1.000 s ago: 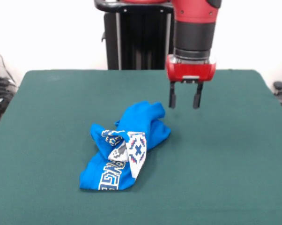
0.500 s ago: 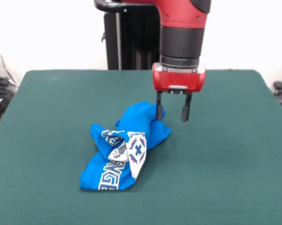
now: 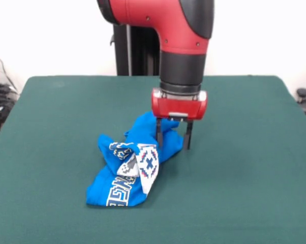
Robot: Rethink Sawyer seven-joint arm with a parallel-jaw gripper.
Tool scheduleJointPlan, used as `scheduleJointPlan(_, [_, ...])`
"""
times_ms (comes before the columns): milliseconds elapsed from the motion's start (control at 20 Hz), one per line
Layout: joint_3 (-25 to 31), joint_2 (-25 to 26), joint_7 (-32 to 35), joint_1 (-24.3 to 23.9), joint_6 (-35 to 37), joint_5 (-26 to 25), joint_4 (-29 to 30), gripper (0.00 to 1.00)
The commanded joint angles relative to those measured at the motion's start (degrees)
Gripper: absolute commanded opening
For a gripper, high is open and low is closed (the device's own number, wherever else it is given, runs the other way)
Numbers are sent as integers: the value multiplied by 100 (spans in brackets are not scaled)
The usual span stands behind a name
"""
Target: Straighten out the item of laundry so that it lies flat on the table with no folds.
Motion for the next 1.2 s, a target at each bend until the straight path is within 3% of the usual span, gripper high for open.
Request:
scheduleJointPlan(50, [-139,512,692,265,-246,-259,-324,100])
scheduleJointPlan(200, [-779,547,719,736,-245,-130,-479,100])
scheduleJointPlan(350, [-942,663,766,849,-338,-69,-592,100])
scheduleJointPlan(800, [-330,0,732,496,825,24,-181,100])
scheduleJointPlan(1200, [-231,-498,866,404,867,-85,522,100])
